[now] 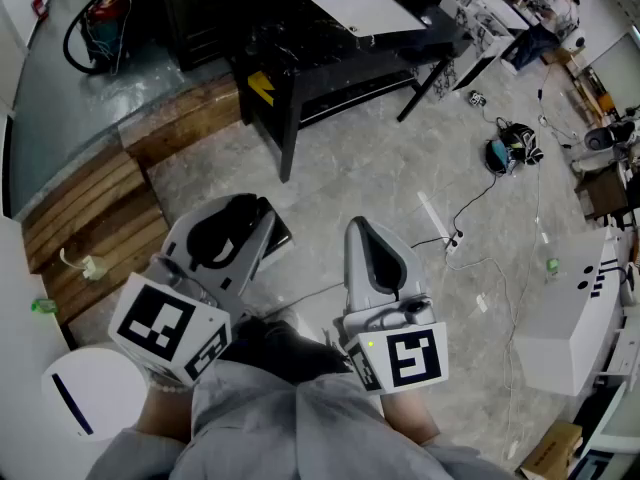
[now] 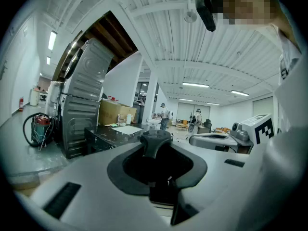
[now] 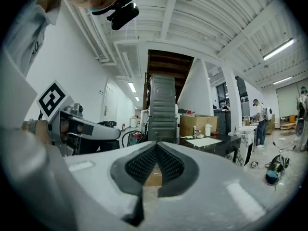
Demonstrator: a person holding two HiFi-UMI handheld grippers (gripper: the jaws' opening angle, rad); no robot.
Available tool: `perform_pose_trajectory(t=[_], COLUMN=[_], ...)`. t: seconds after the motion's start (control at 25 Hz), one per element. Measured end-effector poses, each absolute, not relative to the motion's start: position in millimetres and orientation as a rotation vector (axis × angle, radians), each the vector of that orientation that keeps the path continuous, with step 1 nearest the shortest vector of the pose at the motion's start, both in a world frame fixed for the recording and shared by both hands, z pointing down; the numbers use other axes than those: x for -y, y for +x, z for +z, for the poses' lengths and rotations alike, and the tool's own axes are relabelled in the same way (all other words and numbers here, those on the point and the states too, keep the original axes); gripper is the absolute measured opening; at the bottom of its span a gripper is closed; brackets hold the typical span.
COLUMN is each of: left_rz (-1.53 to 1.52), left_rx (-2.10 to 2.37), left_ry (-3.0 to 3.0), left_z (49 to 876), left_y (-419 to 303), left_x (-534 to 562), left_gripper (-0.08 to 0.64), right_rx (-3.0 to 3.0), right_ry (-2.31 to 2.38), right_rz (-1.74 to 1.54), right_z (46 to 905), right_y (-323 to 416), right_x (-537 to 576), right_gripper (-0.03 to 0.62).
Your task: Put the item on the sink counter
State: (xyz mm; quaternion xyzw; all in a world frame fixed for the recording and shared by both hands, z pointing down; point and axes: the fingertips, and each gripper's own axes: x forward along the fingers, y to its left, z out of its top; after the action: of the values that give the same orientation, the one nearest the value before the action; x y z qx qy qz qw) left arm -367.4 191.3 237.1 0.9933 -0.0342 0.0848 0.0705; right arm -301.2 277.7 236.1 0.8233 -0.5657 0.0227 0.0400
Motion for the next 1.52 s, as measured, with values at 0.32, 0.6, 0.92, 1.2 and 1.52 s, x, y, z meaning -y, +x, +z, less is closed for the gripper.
perform_pose_trajectory(t=[0.32, 0.6, 0.92, 1.2, 1.52], left_rz=[0.250, 0.229, 0.191, 0.175, 0.182], left_rx=[0.110, 0.116, 0.145, 0.162, 0.148], left_ry=[2.987, 2.987, 2.984, 2.985, 2.988], left_z=[236.2, 233.6, 232.0, 232.2, 237.2], left_y=[-361.5, -356.4, -352.1, -350.7, -333.6], left_x=[-203.2, -217.1, -235.4, -242.6, -228.1], left_gripper=[0.090, 0.091, 0.090, 0.090, 0.091], right_rx=[1.748, 1.750, 1.758, 1.765, 1.751], right_ry=[2.517, 2.537, 2.535, 2.516, 2.508], right_rz=[0.055, 0.054, 0.035, 0.032, 0.060], right_z=[234.2, 235.4, 237.4, 240.5, 252.7], right_y=[-294.7, -288.6, -283.2, -280.3, -265.2], right_x=[-287.8, -304.9, -328.4, -337.5, -324.9], right_gripper=[-0.003, -0.003, -0.003, -0.003, -0.003])
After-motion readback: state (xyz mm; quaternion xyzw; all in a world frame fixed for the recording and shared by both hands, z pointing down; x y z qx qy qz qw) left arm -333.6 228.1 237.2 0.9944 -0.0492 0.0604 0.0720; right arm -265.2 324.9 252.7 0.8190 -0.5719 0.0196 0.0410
